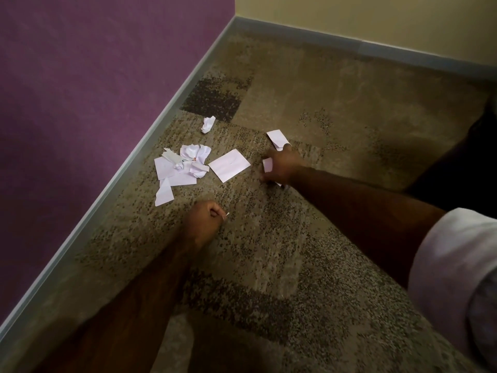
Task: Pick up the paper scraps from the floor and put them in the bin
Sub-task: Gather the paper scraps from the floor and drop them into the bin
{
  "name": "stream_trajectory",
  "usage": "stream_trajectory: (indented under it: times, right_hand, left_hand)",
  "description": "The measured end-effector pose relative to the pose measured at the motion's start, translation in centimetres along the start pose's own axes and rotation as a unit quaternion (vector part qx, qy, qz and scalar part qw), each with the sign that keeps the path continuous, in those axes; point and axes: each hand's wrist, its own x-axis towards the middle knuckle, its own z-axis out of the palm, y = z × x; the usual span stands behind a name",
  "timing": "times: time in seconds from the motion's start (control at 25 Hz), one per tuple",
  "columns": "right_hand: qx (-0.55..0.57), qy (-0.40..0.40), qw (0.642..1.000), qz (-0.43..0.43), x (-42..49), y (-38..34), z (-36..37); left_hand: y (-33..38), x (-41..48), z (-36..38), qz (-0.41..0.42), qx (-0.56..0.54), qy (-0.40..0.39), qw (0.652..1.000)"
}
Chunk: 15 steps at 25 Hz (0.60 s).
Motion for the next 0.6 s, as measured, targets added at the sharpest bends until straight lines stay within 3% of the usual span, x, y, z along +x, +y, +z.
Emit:
stream_trajectory:
  times: [0.08,0.24,0.4,0.6]
  right_hand:
    - [0.052,0.004,0.998,-0.038,-0.3,-0.3,0.6]
    - [0.206,-0.074,0.975,-0.046,-2.8,-0.1,0.1]
    - [0.299,-0.094,0.949,-0.039,-6.8,1.3,-2.3]
    - [0.387,-0.053,0.920,-0.045,-12.8,4.8,-10.4]
  left_hand:
    - [0.0,-0.1,0.0,-0.005,-0.005,0.001,1.000]
    - [0.2,-0.5,-0.1,-0.033,-0.061,0.002,0.998]
    - [3.1,-0.9,-0.3,-0.114,-0.206,-0.016,0.972]
    - [15.0,-2.0,-1.3,-0.012,-0.277,-0.068,0.958]
